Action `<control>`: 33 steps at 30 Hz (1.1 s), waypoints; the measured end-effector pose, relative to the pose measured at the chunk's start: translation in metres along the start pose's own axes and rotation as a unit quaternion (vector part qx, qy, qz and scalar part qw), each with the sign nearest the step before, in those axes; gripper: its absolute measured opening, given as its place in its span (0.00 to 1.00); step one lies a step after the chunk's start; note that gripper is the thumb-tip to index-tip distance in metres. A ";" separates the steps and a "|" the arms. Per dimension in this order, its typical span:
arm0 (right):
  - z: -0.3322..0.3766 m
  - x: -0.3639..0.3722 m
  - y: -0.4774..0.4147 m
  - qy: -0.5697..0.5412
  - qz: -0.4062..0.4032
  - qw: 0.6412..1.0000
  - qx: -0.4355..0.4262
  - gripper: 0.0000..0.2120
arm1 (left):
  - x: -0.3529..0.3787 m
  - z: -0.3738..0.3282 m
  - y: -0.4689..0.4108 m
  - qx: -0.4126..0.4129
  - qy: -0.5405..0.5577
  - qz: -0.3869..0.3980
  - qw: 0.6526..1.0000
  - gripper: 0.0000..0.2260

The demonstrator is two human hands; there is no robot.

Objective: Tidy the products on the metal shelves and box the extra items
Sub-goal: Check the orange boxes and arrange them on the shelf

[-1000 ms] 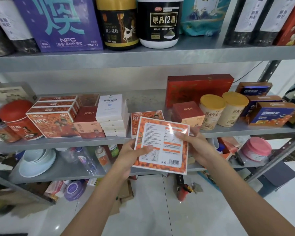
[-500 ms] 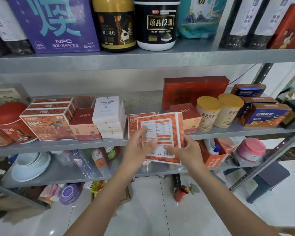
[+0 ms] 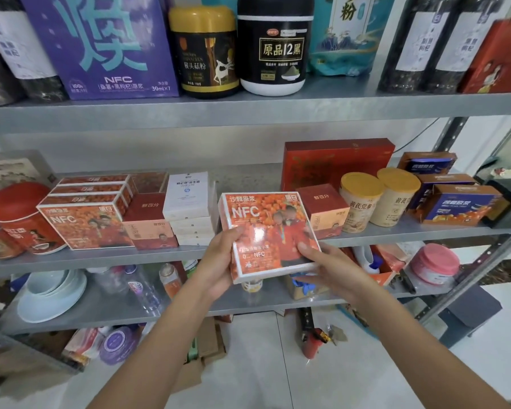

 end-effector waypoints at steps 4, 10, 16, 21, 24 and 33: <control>-0.010 -0.004 -0.013 -0.088 -0.034 0.995 -0.026 0.24 | -0.011 0.008 -0.013 -0.027 -0.034 -0.043 0.998 0.14; -0.026 -0.016 -0.029 -0.029 -0.166 0.986 -0.018 0.19 | -0.055 0.009 -0.018 0.044 -0.328 -0.191 0.924 0.10; -0.010 -0.006 -0.061 -0.031 -0.219 0.974 -0.050 0.11 | -0.038 -0.060 0.015 0.410 -0.635 -0.287 0.589 0.13; -0.002 0.013 -0.108 0.051 -0.222 0.972 -0.051 0.20 | -0.056 -0.107 -0.022 0.308 -0.742 -0.270 0.530 0.29; 0.005 0.013 -0.129 0.239 -0.224 0.944 -0.045 0.24 | -0.092 -0.095 -0.053 0.174 -0.815 -0.233 0.501 0.32; -0.003 0.030 -0.152 0.358 -0.221 0.907 -0.023 0.32 | -0.093 -0.092 -0.055 0.191 -0.816 -0.226 0.497 0.43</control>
Point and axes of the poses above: each hand's wrist, its own y-axis away from the middle knuckle, its own x-axis out of the palm, z = x × y, the point moved 8 cm from there along -y, towards the middle knuckle, and after that the axes turned 5 degrees about -x, right-handed, at the moved point
